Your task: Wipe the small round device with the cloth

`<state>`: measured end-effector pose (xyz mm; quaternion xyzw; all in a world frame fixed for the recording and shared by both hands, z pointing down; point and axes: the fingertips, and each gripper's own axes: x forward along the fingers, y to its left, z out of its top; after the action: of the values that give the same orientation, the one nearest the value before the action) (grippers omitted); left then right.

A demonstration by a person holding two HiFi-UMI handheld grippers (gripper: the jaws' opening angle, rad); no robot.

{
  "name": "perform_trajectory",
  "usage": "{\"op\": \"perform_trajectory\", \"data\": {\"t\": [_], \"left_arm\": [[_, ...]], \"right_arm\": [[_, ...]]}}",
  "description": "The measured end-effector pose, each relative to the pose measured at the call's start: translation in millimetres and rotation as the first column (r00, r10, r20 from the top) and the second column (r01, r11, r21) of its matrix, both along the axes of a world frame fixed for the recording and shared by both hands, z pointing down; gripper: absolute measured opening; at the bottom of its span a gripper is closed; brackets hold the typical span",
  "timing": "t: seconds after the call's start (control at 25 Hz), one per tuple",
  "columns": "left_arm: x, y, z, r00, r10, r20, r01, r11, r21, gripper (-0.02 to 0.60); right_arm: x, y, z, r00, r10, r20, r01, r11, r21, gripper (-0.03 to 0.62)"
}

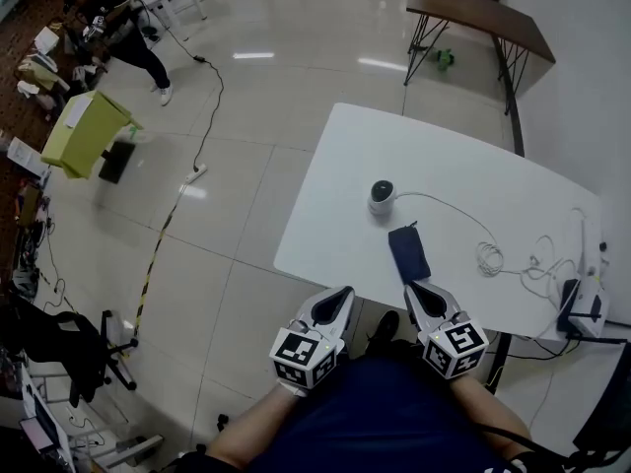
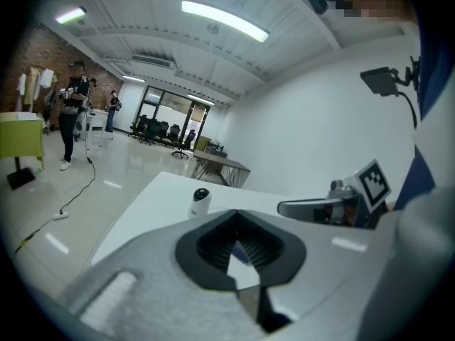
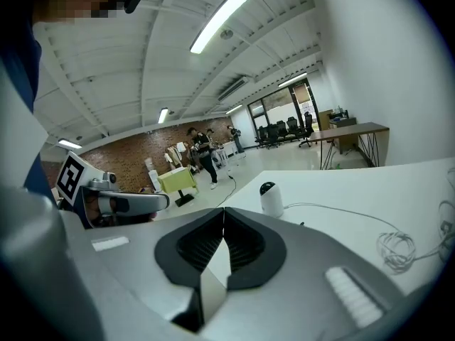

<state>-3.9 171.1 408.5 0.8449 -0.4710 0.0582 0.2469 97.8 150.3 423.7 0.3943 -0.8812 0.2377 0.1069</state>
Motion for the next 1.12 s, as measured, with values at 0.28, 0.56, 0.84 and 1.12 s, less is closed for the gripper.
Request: {"op": "perform_trajectory", "data": {"t": [0.28,0.56,0.84,1.12], "left_arm": [[21,-24,0,0.998,-0.056,0.032,0.057,0.998,-0.016,0.002],[34,-33,5,0.996,-0.083,0.040,0.085,0.996,-0.042,0.003],[32,-46,8,0.996,-0.076,0.037,0.078,0.995,-0.060,0.003],[18,-77,12,1.000,-0.020,-0.001,0.020,0.998,-0.062,0.002]], "right_arm": [[26,-34,6,0.999,-0.018,0.034,0.019,1.000,-0.022,0.011],[34,-45,18,0.997,-0.056,0.051,0.059,0.997,-0.057,0.011],[39,-58,33,0.999,-0.025,0.028,0.028,0.994,-0.103,0.011],[33,-78,52,0.999,0.038,-0.033,-0.042,0.988,-0.151,0.012]]}}
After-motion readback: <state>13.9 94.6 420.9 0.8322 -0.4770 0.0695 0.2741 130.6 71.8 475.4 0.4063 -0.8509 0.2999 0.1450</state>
